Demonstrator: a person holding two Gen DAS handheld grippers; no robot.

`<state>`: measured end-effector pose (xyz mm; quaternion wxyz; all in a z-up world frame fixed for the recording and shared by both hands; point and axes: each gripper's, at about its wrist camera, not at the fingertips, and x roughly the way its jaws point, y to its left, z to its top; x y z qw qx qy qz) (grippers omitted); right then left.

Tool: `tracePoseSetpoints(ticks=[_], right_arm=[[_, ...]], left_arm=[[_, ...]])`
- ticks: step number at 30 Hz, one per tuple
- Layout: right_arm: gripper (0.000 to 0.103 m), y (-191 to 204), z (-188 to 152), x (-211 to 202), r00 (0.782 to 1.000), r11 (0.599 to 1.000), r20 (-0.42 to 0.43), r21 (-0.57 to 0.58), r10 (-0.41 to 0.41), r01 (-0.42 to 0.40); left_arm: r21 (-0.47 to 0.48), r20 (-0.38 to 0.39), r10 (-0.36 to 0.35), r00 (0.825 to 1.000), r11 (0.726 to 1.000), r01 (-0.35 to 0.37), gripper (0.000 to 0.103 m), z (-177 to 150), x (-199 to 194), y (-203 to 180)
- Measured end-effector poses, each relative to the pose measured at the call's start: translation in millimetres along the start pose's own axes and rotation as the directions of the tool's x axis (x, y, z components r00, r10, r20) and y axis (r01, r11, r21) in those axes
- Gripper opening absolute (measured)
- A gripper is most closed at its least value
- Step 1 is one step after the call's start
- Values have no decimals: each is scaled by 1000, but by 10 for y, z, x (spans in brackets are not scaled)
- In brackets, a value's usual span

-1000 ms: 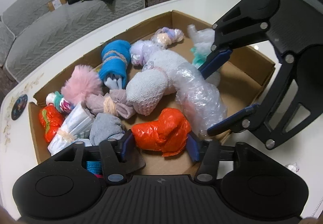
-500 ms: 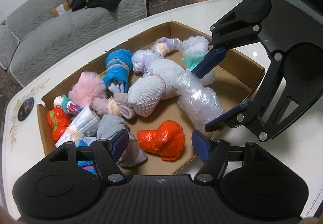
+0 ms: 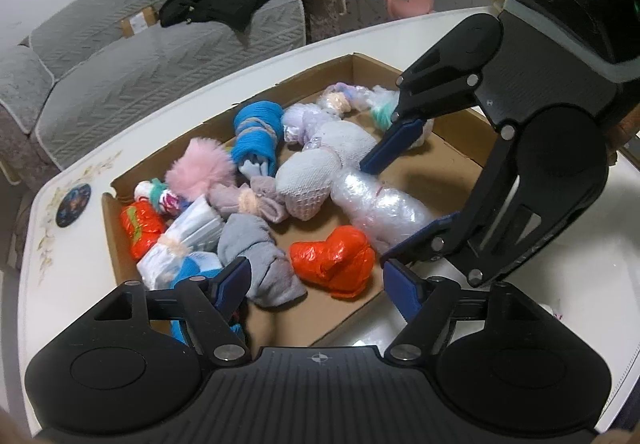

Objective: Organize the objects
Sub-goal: 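Open both grippers and lift them out of the box, then grasp pink-tied white bundle with left gripper while right grasps green-tied white bundle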

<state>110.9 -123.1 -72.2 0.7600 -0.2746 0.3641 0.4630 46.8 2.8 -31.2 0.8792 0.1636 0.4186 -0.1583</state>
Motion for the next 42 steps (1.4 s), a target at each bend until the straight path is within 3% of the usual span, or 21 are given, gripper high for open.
tracePoseSetpoints(ticks=[9, 15, 21, 24, 29, 36, 42], right_arm=[[76, 113, -67, -470, 996, 999, 77, 2, -54, 54], [80, 287, -496, -861, 982, 992, 162, 98, -92, 77], [80, 561, -918, -962, 972, 967, 198, 245, -126, 75], [80, 641, -1033, -931, 968, 937, 206, 344, -143, 65], [80, 755, -1049, -775, 973, 919, 186, 390, -138, 56], [80, 798, -987, -643, 976, 905, 165, 422, -139, 58], [79, 818, -992, -497, 983, 883, 121, 464, -141, 69]], left_arm=[[-40, 74, 0, 997, 999, 3, 84, -269, -378, -82], [-75, 131, -34, 991, 996, 44, 85, -740, -725, -315], [-106, 167, -90, 982, 988, 109, 87, -1090, -950, -709], [-116, 166, -123, 978, 983, 144, 87, -1192, -912, -935], [-99, 147, -137, 980, 983, 153, 86, -1233, -661, -1200], [-132, 123, -112, 986, 983, 129, 81, -1259, -472, -1126], [-123, 117, -119, 986, 983, 133, 70, -1275, -452, -1131]])
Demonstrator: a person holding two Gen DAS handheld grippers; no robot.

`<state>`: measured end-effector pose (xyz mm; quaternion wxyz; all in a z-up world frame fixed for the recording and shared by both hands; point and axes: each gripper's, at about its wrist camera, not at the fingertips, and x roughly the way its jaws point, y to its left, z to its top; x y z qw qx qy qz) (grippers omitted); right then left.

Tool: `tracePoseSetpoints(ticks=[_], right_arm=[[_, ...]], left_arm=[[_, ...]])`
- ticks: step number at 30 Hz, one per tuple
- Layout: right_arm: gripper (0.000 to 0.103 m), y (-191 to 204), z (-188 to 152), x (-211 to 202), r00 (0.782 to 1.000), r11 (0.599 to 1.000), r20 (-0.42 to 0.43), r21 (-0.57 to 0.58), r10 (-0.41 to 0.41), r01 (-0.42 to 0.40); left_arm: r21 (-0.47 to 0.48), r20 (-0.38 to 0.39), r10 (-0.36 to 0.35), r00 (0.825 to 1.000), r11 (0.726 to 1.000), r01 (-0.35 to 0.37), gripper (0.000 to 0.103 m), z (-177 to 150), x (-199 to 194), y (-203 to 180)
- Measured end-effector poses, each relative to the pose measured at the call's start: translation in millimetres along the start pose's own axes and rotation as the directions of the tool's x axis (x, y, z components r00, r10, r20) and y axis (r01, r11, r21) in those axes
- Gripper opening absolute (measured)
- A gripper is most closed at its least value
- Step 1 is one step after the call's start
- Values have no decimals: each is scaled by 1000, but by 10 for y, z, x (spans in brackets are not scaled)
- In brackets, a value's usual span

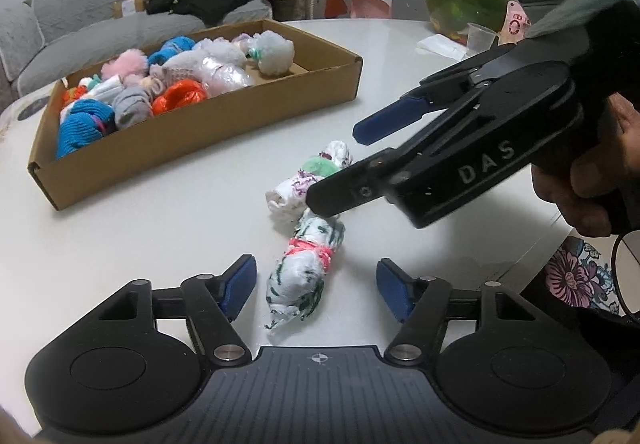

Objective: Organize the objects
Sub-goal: 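Grasp pink-tied white bundle with left gripper while right grasps green-tied white bundle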

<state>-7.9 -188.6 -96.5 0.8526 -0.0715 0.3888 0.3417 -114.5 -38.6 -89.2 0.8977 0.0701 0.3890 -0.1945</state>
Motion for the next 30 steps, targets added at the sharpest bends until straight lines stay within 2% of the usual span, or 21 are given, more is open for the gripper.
tracePoseSetpoints(ticks=[4, 9, 12, 24, 25, 28, 30], right_arm=[[78, -12, -7, 28, 1000, 999, -9, 32, -1, 2], [71, -7, 0, 42, 1000, 999, -24, 47, 16, -14], [69, 7, 12, 34, 999, 999, -23, 39, 27, -26], [68, 24, -15, 98, 999, 998, -21, 61, 32, -31], [62, 33, -21, 122, 999, 998, -26, 57, 36, -35], [54, 43, -41, 153, 999, 999, -29, 35, 39, -38], [41, 40, -47, 147, 999, 999, -25, 23, 38, -37]], left_arm=[[15, 3, 8, 1000, 1000, -8, 59, 7, 1, -14], [9, -7, 13, 1000, 1000, -13, 42, 12, -27, 47], [21, -19, 16, 1000, 1000, -16, 36, 11, -52, 78], [-24, -25, 87, 996, 996, -88, 33, -7, -125, 273], [-32, -27, 94, 995, 995, -94, 33, -10, -131, 301], [-43, -31, 104, 994, 993, -106, 33, -18, -139, 354], [-37, -30, 106, 994, 994, -107, 33, -5, -129, 352]])
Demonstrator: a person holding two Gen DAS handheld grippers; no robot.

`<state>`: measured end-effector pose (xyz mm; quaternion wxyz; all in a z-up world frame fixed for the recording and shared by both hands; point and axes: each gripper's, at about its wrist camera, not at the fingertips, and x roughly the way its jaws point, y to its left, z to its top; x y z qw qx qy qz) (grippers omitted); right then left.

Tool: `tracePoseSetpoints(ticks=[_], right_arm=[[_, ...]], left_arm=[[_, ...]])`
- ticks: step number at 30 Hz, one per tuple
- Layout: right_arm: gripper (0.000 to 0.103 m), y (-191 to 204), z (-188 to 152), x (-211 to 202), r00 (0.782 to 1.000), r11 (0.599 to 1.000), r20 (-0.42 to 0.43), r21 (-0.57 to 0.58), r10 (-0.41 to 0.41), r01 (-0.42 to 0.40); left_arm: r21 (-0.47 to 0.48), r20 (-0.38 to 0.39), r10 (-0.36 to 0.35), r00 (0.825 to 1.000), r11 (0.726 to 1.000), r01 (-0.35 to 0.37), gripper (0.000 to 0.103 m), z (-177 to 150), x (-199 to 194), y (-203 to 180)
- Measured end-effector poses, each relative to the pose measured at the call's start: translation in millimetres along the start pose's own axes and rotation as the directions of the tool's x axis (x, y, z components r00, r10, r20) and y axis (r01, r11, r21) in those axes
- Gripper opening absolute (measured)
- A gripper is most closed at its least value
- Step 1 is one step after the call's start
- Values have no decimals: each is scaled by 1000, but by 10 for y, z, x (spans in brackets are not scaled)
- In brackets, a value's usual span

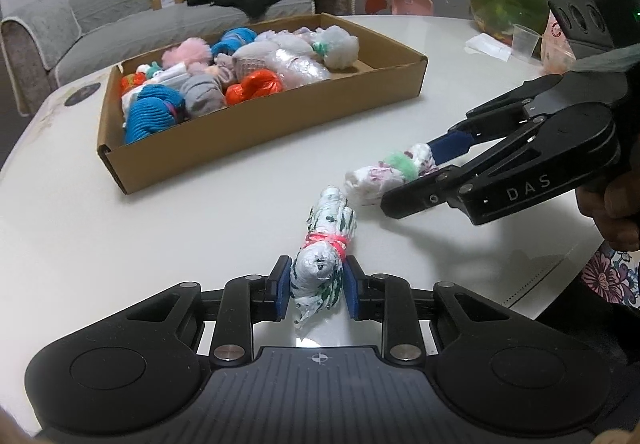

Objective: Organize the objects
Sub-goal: 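Grasp pink-tied white bundle with left gripper while right grasps green-tied white bundle, then carry both white bundles into the box and lower them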

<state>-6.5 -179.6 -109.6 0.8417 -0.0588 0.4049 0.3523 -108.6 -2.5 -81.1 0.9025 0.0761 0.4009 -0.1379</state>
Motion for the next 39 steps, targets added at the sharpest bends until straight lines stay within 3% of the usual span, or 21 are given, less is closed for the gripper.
tracePoseSetpoints(ticks=[4, 17, 22, 29, 34, 39], right_arm=[[27, -20, -11, -21, 1000, 1000, 2, -15, 6, -6], [24, -111, 0, -191, 998, 998, 40, -48, 46, -44], [24, -333, 256, -578, 994, 996, 104, -91, -18, 27], [24, -746, 669, -1028, 970, 980, 197, -112, -140, 164], [24, -920, 875, -1039, 964, 971, 207, -132, -169, 199], [24, -986, 944, -845, 969, 967, 185, -160, -167, 197]], left_arm=[[4, 12, -3, 1000, 1000, 3, 37, 37, 51, -23], [65, 14, -42, 999, 997, 41, 31, 232, -34, -54], [109, 66, -41, 997, 993, 33, 31, 640, -245, 15], [162, 124, -27, 992, 987, 7, 31, 1346, -371, 37], [184, 115, -61, 991, 982, 39, 31, 1799, -126, -62], [208, 64, -85, 994, 976, 70, 31, 1993, 393, -204]])
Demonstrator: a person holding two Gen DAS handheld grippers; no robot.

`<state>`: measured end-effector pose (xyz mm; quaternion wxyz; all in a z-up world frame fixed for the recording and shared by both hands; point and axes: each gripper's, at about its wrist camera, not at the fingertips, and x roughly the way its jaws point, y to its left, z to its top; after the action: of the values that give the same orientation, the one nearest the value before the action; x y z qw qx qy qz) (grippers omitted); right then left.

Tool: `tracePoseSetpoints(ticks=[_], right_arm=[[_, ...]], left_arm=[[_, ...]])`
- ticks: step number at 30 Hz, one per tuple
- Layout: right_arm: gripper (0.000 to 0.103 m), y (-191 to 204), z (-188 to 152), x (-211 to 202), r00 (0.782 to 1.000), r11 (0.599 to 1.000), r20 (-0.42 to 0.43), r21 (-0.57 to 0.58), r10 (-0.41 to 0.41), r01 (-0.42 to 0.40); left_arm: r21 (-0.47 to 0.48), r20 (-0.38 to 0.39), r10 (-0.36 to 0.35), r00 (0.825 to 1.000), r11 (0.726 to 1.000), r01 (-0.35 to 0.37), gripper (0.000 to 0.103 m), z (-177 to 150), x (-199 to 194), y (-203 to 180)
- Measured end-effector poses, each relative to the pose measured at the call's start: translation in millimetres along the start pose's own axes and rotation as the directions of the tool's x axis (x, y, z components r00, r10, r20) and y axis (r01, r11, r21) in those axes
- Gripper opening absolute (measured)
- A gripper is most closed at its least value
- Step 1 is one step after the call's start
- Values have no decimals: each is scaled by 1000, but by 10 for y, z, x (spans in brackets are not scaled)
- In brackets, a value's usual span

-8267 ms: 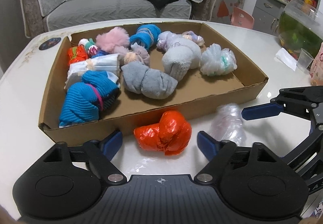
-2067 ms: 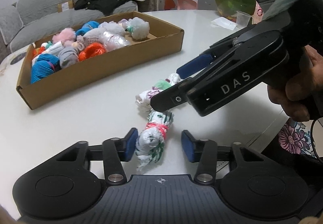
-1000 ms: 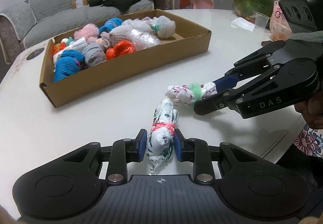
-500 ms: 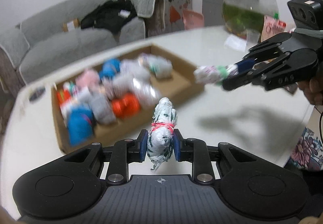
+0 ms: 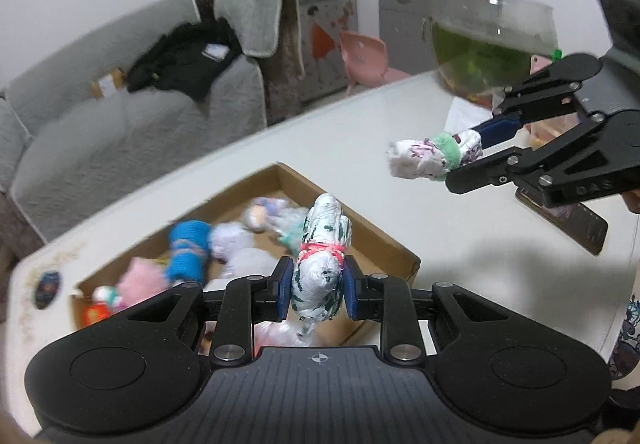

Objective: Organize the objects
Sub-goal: 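Carry both white bundles into the box and lower them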

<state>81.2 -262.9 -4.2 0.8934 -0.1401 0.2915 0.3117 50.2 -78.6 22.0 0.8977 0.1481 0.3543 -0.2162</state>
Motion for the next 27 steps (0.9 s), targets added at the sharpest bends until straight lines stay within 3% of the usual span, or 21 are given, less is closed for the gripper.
tracePoseSetpoints(ticks=[11, 27], right_arm=[[24, -113, 4, 310, 998, 999, -52, -7, 32, -32], [24, 92, -112, 672, 981, 992, -158, -51, 109, -118]], left_arm=[[-67, -124, -33, 992, 997, 25, 31, -169, 801, 99], [-29, -244, -6, 970, 1000, -1, 31, -520, 683, 199]])
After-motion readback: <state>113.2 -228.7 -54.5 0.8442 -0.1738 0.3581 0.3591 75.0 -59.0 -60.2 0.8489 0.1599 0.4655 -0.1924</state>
